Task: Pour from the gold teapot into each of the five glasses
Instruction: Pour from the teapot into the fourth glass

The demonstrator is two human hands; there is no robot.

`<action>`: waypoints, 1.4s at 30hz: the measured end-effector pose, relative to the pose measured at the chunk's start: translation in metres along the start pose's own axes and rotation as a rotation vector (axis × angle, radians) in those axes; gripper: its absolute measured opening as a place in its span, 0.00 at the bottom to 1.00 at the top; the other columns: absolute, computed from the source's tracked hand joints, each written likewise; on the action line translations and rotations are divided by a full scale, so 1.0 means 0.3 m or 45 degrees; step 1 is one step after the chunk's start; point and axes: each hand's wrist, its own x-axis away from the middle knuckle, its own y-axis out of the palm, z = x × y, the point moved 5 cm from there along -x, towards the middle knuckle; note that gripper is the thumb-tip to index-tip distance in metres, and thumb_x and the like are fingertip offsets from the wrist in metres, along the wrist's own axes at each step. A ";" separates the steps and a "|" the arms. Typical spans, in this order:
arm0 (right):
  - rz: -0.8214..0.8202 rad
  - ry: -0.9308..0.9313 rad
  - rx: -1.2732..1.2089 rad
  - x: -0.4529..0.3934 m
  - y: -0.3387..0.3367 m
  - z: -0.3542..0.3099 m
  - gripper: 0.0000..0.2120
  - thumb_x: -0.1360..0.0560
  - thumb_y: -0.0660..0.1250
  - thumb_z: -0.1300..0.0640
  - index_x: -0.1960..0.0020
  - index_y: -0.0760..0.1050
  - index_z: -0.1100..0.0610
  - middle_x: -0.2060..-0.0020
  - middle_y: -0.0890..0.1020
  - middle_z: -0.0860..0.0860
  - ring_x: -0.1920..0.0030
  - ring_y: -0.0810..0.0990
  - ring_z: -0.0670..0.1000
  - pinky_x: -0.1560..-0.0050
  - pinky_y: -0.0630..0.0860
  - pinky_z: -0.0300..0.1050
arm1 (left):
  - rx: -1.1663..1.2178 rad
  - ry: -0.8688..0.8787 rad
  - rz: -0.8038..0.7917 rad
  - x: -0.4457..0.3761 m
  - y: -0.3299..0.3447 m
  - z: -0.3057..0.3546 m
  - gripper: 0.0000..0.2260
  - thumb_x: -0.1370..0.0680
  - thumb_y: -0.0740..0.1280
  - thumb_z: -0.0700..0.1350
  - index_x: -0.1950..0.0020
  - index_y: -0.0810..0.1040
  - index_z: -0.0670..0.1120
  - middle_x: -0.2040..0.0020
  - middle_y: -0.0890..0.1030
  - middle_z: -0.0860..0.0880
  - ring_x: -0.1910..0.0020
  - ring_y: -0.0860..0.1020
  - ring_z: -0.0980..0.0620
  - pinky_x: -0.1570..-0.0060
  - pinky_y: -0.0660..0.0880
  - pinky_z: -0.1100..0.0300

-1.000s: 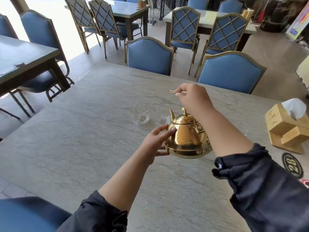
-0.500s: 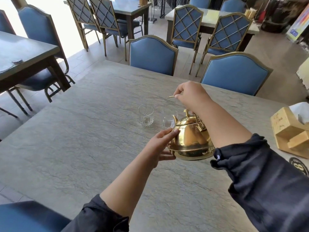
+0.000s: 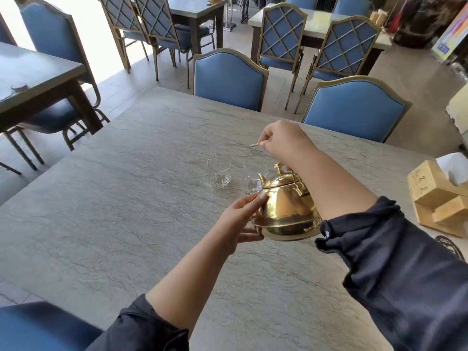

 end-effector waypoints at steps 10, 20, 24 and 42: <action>-0.009 -0.002 0.003 0.009 -0.005 0.000 0.08 0.21 0.65 0.59 0.46 0.82 0.58 0.57 0.79 0.54 0.58 0.80 0.55 0.56 0.80 0.48 | -0.012 0.007 0.018 0.008 0.006 0.002 0.34 0.34 0.73 0.65 0.30 0.76 0.54 0.41 0.83 0.40 0.49 0.86 0.38 0.48 0.84 0.47; -0.017 -0.015 0.024 0.011 -0.011 -0.007 0.08 0.21 0.65 0.59 0.46 0.82 0.57 0.58 0.79 0.54 0.58 0.80 0.55 0.54 0.81 0.50 | -0.009 0.008 0.030 0.023 0.015 0.008 0.30 0.30 0.72 0.64 0.31 0.77 0.53 0.42 0.83 0.41 0.50 0.86 0.39 0.48 0.84 0.47; -0.022 -0.017 0.015 0.014 -0.013 -0.008 0.08 0.21 0.64 0.59 0.46 0.82 0.57 0.58 0.78 0.53 0.60 0.78 0.54 0.54 0.81 0.50 | 0.000 0.028 0.026 0.028 0.013 0.010 0.26 0.26 0.71 0.61 0.31 0.77 0.53 0.44 0.83 0.42 0.57 0.86 0.44 0.51 0.84 0.50; -0.016 -0.032 0.052 0.013 -0.020 -0.009 0.09 0.20 0.64 0.60 0.45 0.81 0.57 0.58 0.78 0.53 0.61 0.78 0.54 0.56 0.81 0.49 | 0.018 0.036 0.012 0.032 0.026 0.013 0.26 0.26 0.71 0.61 0.31 0.76 0.53 0.45 0.83 0.42 0.58 0.86 0.45 0.52 0.84 0.51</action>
